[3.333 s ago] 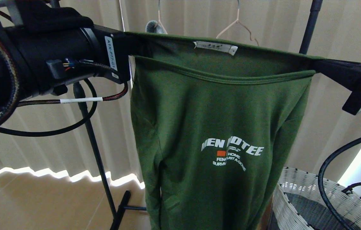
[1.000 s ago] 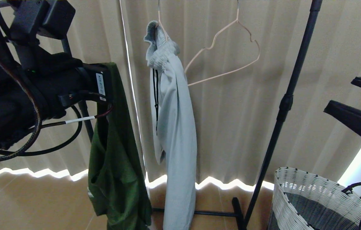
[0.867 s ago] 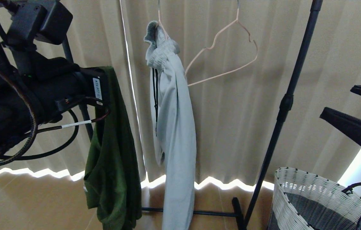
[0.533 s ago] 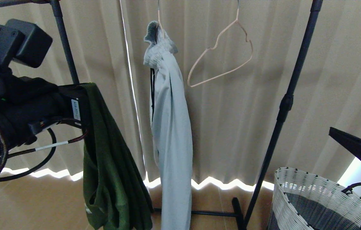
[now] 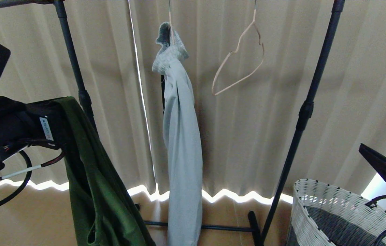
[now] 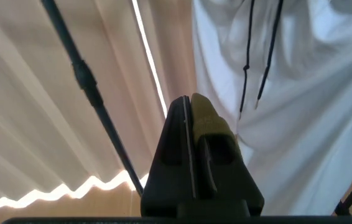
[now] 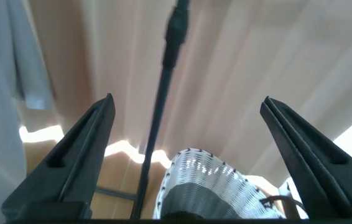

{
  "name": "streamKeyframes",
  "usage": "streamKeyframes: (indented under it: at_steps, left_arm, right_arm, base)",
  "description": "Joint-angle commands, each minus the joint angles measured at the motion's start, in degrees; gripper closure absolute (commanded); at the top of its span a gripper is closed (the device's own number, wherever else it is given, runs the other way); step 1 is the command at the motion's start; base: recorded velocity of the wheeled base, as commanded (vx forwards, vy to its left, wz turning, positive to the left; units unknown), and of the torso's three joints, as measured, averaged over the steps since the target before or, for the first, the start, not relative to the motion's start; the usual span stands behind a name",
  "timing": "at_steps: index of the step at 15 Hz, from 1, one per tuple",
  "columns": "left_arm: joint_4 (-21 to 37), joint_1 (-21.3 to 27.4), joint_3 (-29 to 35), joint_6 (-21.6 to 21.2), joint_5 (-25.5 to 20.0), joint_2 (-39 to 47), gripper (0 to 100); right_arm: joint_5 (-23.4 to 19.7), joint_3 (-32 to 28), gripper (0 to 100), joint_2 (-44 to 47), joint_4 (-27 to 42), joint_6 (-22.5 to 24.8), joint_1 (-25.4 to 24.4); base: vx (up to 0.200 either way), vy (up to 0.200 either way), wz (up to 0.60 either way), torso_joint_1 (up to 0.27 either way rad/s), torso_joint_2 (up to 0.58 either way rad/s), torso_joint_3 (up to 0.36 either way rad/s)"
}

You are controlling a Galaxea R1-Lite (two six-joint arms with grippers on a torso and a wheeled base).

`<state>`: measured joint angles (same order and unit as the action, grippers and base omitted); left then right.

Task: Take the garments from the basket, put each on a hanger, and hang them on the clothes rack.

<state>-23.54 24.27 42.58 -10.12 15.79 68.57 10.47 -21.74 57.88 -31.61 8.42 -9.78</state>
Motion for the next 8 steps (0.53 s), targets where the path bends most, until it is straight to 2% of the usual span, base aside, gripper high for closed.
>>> streamKeyframes:
  at_steps: [1,4,8]
  left_arm:
    - [0.0,0.0,-0.2,0.0,0.0,-0.6,100]
    - [0.0,0.0,-0.3,-0.2,-0.1,-1.1,100]
    - [0.0,0.1,-0.6,-0.5,-0.1,-1.6,100]
  right_arm:
    - [-0.1,3.5,0,1.0,-3.5,-0.1,1.2]
    - [-0.3,8.4,0,0.7,-9.5,0.0,1.2]
    - [-1.1,10.2,0,1.0,-10.8,-2.4,1.2]
  base:
    - [0.0,0.0,0.0,0.0,0.0,0.0]
    - [0.0,0.0,0.0,0.0,0.0,0.0]
    - [0.0,0.0,0.0,0.0,0.0,0.0]
